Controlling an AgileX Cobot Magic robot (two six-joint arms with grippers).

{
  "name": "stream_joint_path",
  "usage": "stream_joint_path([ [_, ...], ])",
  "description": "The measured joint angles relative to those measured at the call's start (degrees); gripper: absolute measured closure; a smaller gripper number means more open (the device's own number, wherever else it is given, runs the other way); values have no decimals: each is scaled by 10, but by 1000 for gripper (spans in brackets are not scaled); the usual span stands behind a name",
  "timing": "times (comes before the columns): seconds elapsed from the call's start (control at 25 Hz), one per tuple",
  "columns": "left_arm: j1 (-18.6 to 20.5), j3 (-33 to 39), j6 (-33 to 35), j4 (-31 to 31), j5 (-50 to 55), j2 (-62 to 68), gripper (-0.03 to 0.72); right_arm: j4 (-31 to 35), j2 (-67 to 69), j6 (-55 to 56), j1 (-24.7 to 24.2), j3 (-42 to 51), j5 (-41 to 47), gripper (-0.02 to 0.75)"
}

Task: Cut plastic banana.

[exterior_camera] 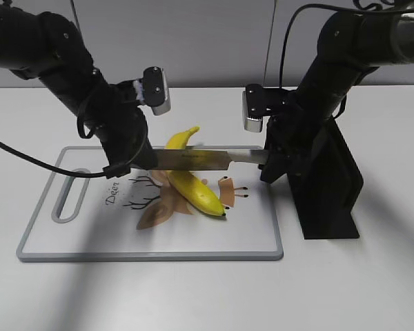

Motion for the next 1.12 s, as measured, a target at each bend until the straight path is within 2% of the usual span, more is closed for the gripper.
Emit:
stream_joint_path([
  [0.4,0,7,-1,7,-3,-16,692,-3,-18,4,2,-10,-1,549],
  [0.68,0,9,-4,26,-2,-72,693,-10,-56,13,5,-48,38,549],
  [1.12,-3,12,-5,35,13,-147,692,-10,-120,22,5,-56,78,550],
])
